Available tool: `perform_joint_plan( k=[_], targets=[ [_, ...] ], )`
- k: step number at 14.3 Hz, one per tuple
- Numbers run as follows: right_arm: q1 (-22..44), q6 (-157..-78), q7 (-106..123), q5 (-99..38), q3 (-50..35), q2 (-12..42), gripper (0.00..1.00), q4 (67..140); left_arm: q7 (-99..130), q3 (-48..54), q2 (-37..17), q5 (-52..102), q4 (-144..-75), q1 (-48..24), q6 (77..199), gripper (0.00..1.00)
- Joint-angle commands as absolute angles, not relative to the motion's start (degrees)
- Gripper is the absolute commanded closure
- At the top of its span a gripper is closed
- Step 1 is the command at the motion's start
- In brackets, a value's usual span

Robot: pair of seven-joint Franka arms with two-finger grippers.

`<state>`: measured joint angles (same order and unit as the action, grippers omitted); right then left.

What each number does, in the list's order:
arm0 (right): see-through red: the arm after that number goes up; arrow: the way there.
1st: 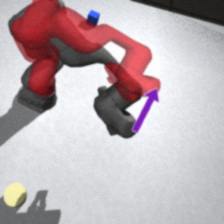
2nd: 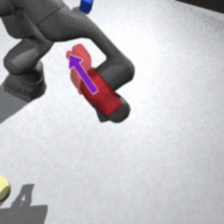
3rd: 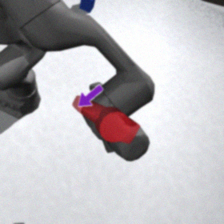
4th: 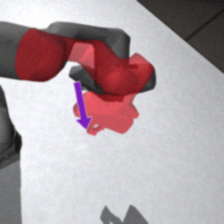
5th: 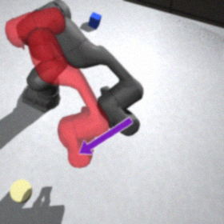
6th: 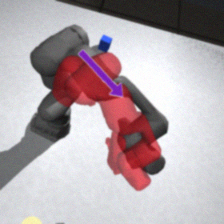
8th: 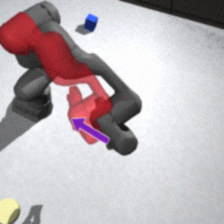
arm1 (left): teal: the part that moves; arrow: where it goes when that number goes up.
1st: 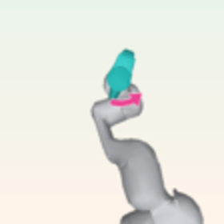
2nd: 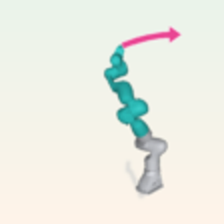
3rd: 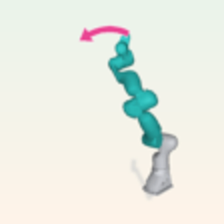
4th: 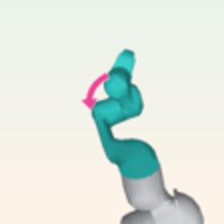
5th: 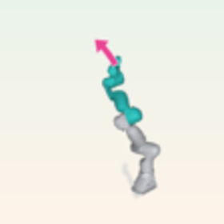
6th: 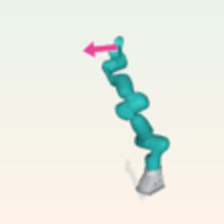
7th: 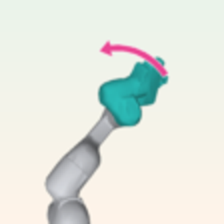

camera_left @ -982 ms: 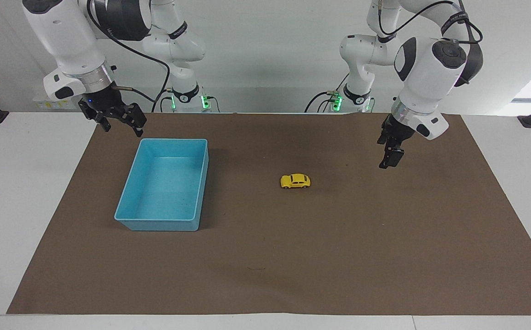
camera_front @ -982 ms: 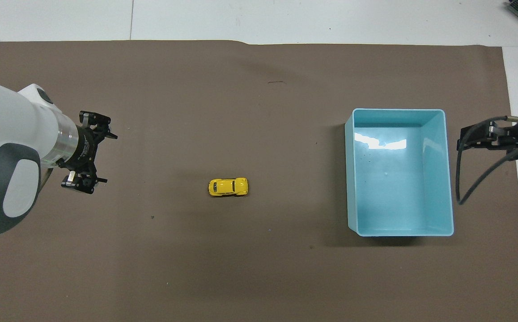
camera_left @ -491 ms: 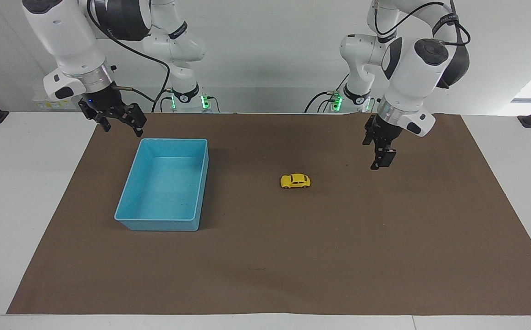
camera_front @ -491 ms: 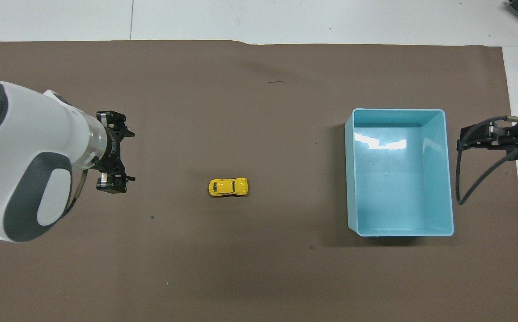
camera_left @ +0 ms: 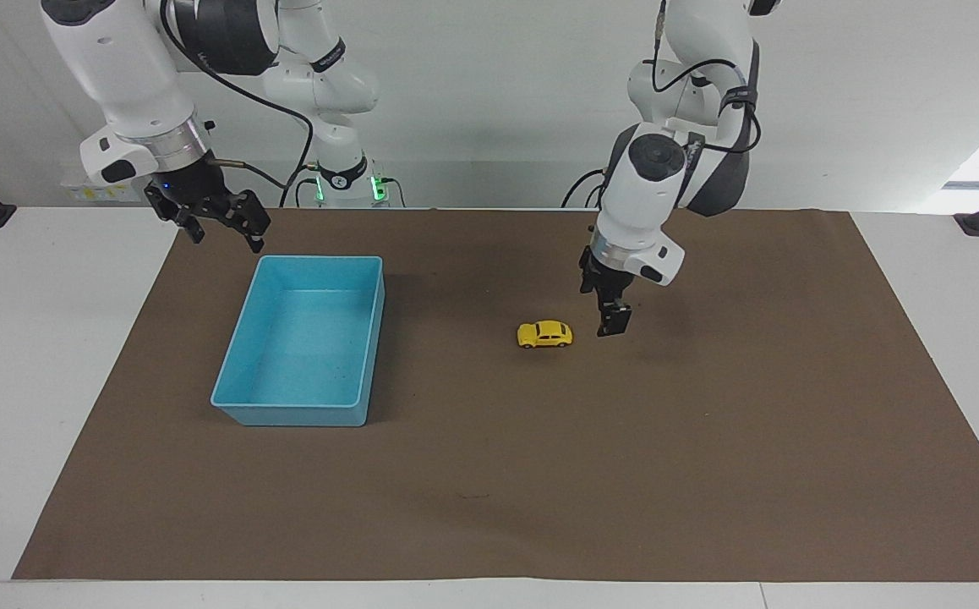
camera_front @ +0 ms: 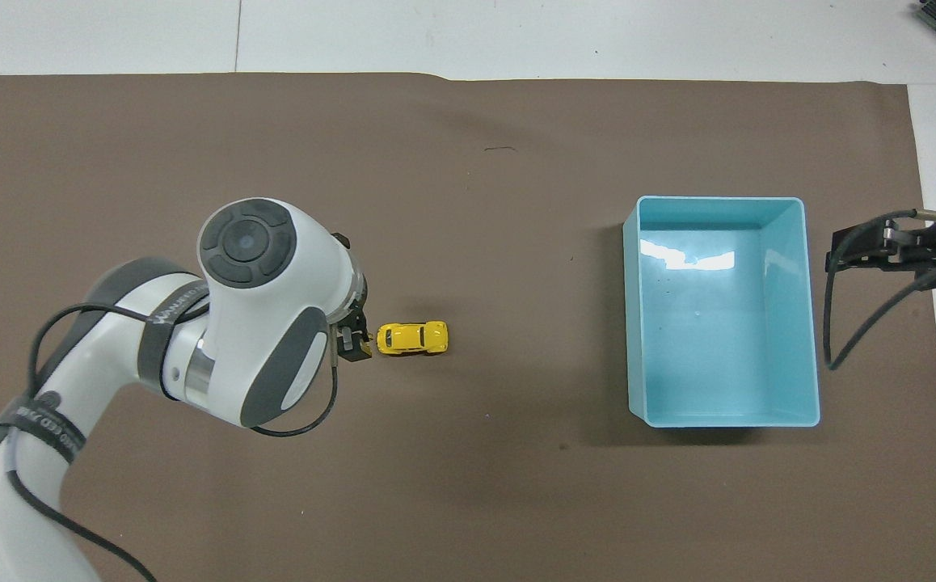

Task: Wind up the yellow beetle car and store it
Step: 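Lower the left gripper onto the yellow car and press it down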

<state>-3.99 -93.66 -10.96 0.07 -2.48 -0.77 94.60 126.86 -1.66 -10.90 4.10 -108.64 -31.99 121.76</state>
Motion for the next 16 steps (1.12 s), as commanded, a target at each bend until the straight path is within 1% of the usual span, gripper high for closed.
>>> perform_joint_plan(
  k=[1,3,5,6,8,9,12,13,15,16],
  targets=[
    [-4.2,-94.4,-10.3,0.1,-2.6,-1.8,0.0,95.7,128.1,-2.7,-12.4,6.3,-110.6,-34.7,127.1,0.0],
    [-4.2,-94.4,-10.3,0.1,-2.6,-1.8,0.0,95.7,129.0,-2.7,-12.6,6.3,-112.7,-36.0,130.2,0.0],
    [-4.2,-94.4,-10.3,0.1,-2.6,-1.7,0.0,95.7,129.7,-2.8,-12.3,6.3,-116.2,-37.5,133.1,0.0],
    [-4.2,-94.4,-10.3,0.1,-2.6,-1.8,0.0,95.7,129.7,-2.8,-12.4,6.3,-116.8,-38.1,133.7,0.0],
    [-4.2,-94.4,-10.3,0.1,-2.6,-1.8,0.0,95.7,129.7,-2.8,-14.9,6.3,-116.7,-39.1,135.0,0.0],
    [-4.2,-94.4,-10.3,0.1,-2.6,-1.8,0.0,95.7,129.7,-2.8,-15.4,6.3,-116.7,-39.6,135.2,0.0],
    [-4.2,-94.4,-10.3,0.1,-2.6,-1.8,0.0,95.7,129.6,-2.8,-15.2,6.3,-117.8,-39.6,135.3,0.0],
    [-4.2,-94.4,-10.3,0.1,-2.6,-1.8,0.0,95.7,129.5,-2.8,-15.0,6.3,-118.2,-39.6,135.4,0.08],
    [-4.2,-94.4,-10.3,0.1,-2.6,-1.8,0.0,95.7,128.4,-2.8,-15.0,6.3,-118.2,-39.2,135.4,0.69],
    [-4.2,-94.4,-10.3,0.1,-2.6,-1.8,0.0,95.7,127.8,-2.8,-15.1,6.3,-118.2,-39.0,135.4,0.96]
  ],
)
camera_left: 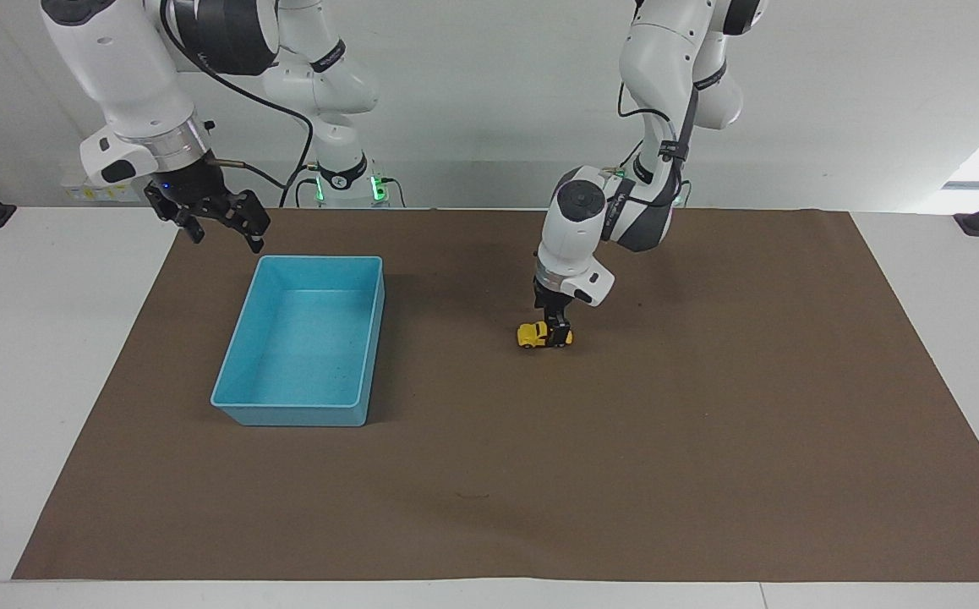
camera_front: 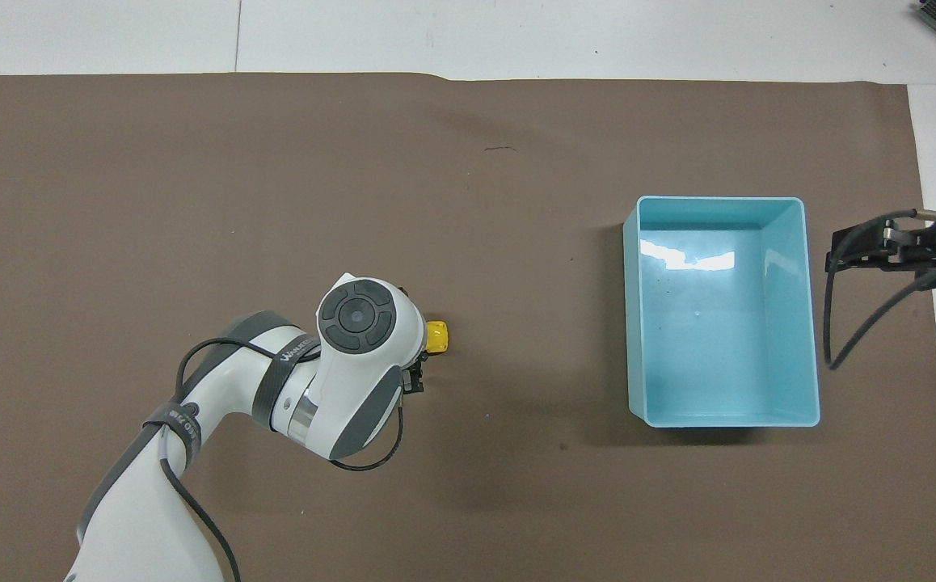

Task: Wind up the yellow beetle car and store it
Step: 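Lower the left gripper onto the yellow car and press it down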

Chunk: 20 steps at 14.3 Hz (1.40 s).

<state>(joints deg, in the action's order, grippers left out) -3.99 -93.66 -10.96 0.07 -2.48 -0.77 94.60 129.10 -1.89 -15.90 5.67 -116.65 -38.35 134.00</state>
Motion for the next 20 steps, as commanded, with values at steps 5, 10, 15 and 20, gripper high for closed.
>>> perform_joint_plan(
  k=[5,10,15,20],
  targets=[
    [-4.2,-94.4,-10.3,0.1,-2.6,-1.8,0.0,95.7,124.5,-2.8,-14.7,6.3,-120.0,-37.9,135.8,1.0],
    [-4.2,-94.4,-10.3,0.1,-2.6,-1.8,0.0,95.7,119.5,-2.8,-14.1,6.3,-122.3,-32.9,135.9,1.0],
    [-4.2,-94.4,-10.3,0.1,-2.6,-1.8,0.0,95.7,114.0,-2.8,-14.1,6.3,-123.7,-26.3,136.5,1.0],
    [-4.2,-94.4,-10.3,0.1,-2.6,-1.8,0.0,95.7,106.7,-2.9,-13.9,6.3,-125.3,-20.0,136.5,1.0]
  ],
)
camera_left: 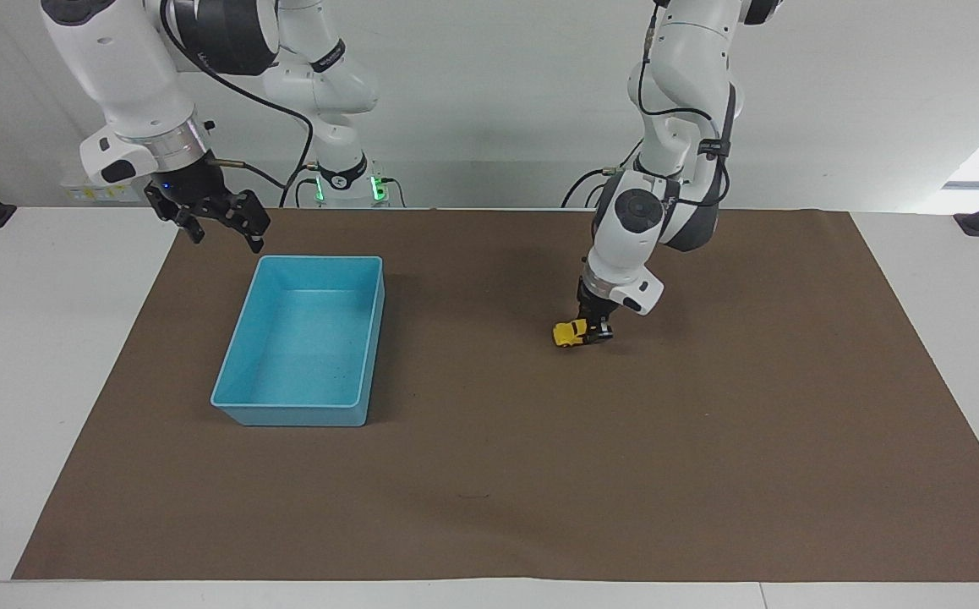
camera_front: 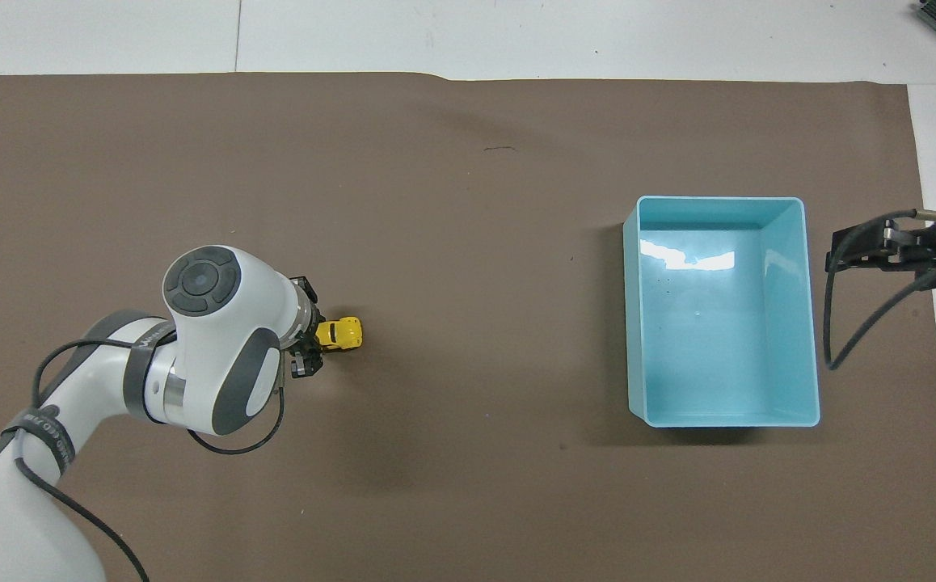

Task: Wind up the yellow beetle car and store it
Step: 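Drag the car backward away from the blue bin with the left gripper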

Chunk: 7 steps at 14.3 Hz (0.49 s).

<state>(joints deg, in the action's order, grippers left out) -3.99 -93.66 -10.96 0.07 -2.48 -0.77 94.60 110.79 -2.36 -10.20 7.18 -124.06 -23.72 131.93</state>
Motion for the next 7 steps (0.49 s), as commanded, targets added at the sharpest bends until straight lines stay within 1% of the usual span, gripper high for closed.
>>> perform_joint_plan(
  k=[1,5,6,7],
  targets=[
    [-4.2,-94.4,-10.3,0.1,-2.6,-1.8,0.0,95.7,105.8,-2.9,-13.5,6.3,-125.9,-19.5,136.5,1.0],
    [-4.2,-94.4,-10.3,0.1,-2.6,-1.8,0.0,95.7,104.9,-3.0,-13.5,6.3,-125.8,-18.6,136.4,1.0],
    [-4.2,-94.3,-10.3,0.1,-2.6,-1.8,0.0,95.7,104.8,-2.9,-13.5,6.3,-125.7,-18.6,136.3,0.9],
    [-4.2,-94.2,-10.3,0.5,-2.5,-1.8,0.0,95.7,104.7,-3.0,-13.6,6.3,-125.5,-18.6,136.2,0.74]
  ],
)
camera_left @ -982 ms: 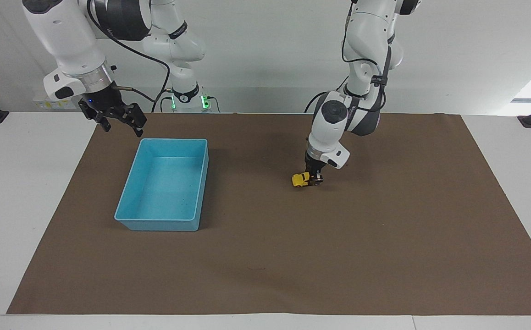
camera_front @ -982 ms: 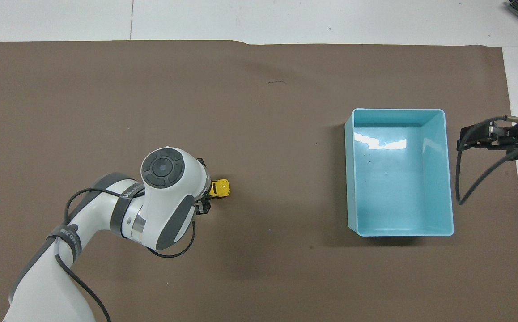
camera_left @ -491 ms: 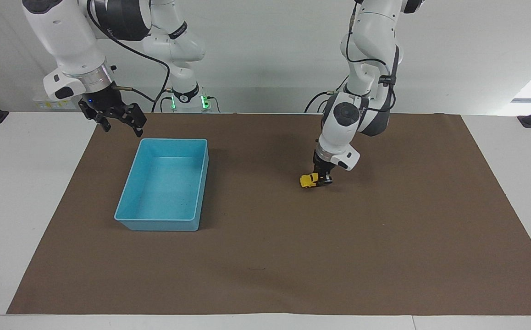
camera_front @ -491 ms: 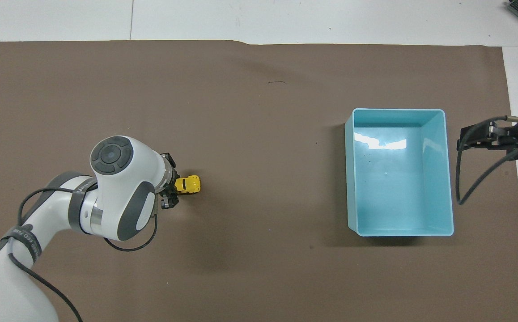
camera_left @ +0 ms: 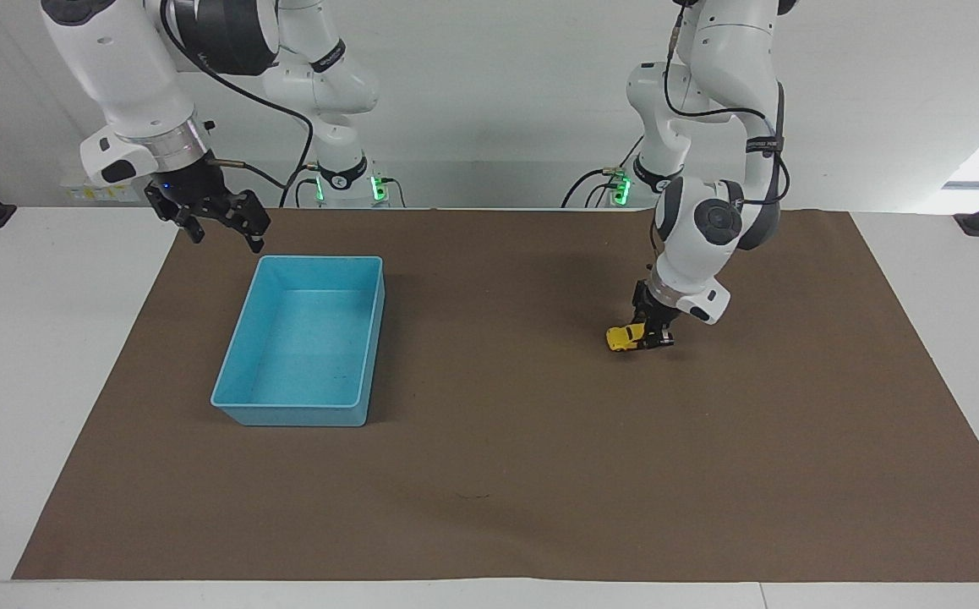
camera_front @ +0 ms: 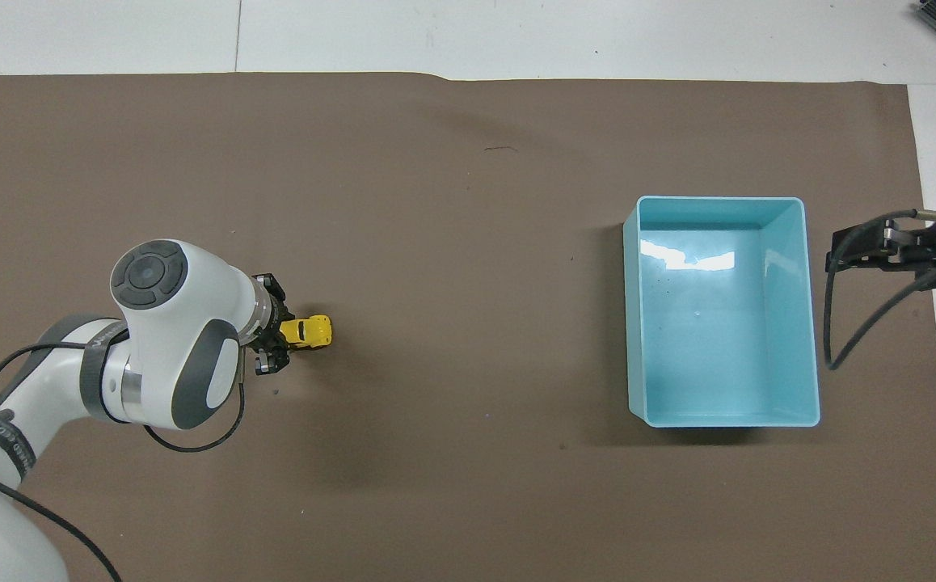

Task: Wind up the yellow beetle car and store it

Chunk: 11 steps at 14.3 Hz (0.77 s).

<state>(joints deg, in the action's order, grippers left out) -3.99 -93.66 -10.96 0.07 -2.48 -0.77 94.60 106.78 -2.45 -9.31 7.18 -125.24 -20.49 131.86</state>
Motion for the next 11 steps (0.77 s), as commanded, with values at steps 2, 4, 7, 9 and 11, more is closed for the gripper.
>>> perform_joint_plan(
  k=[2,4,7,9,11],
  targets=[
    [-4.2,-94.1,-10.1,1.0,-2.6,-1.8,0.0,95.8,104.9,-3.0,-13.7,6.3,-124.8,-18.6,135.6,0.44],
    [-4.3,-94.3,-9.9,0.8,-2.6,-1.8,0.0,95.9,105.4,-2.9,-12.6,6.3,-122.7,-18.9,133.1,0.0],
    [-4.2,-94.6,-10.4,0.7,-2.6,-1.8,0.0,96.2,105.2,-2.9,-12.4,6.3,-115.4,-18.9,124.1,0.0],
    [-4.1,-94.9,-10.7,0.6,-2.6,-2.2,0.0,96.4,105.2,-3.0,-12.4,6.3,-114.3,-18.5,123.7,0.0],
    [-4.0,-94.9,-11.9,0.6,-2.6,-2.4,0.0,96.9,104.9,-3.1,-12.4,6.3,-114.3,-18.5,124.1,0.0]
  ],
)
